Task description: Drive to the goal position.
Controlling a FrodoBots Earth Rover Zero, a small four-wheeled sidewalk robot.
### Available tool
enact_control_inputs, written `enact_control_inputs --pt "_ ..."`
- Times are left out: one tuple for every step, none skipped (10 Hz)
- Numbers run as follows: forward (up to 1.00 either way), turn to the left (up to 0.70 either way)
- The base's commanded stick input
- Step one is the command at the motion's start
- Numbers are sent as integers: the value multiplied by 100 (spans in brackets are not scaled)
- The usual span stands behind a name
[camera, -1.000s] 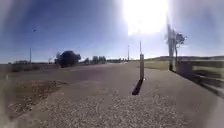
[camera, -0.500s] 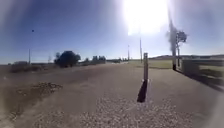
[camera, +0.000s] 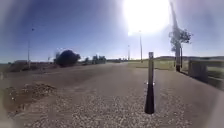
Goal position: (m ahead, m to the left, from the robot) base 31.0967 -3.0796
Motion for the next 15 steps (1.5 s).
enact_control_inputs --pt "70 0" --pt "70 0" --pt "70 0" --pt "70 0" --pt "70 0" --pt "70 0" --pt "70 0" --pt "70 0" --pt "70 0" --pt "70 0" --pt "70 0" --pt "70 0" --pt "70 0" --pt "70 0" --pt "70 0"
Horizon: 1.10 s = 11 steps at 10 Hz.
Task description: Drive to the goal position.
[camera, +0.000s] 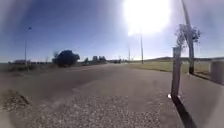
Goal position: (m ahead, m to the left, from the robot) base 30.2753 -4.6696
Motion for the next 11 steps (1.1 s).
enact_control_inputs --pt "70 0" --pt "70 0" --pt "85 0" --pt "85 0" --pt "86 0" --pt "93 0" --pt "100 0" --pt "100 0" --pt "100 0" --pt "100 0" --pt "100 0"
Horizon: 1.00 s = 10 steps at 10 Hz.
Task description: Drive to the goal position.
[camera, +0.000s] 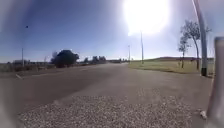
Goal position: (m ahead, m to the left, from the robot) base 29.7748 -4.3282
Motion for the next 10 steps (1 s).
enact_control_inputs --pt "100 0" --pt "100 0" --pt "100 0" --pt "100 0" --pt "100 0" --pt "100 0" --pt "100 0" --pt "100 0" --pt "100 0" --pt "100 0"
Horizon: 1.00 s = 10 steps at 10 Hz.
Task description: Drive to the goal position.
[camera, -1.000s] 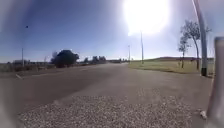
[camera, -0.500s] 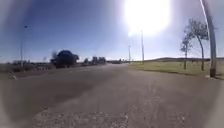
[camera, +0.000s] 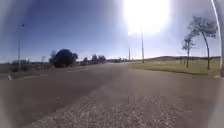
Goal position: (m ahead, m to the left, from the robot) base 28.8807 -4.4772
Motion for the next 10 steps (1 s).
enact_control_inputs --pt "100 0" --pt "100 0" --pt "100 0" --pt "100 0" --pt "100 0" --pt "100 0" --pt "100 0" --pt "100 0" --pt "100 0" --pt "100 0"
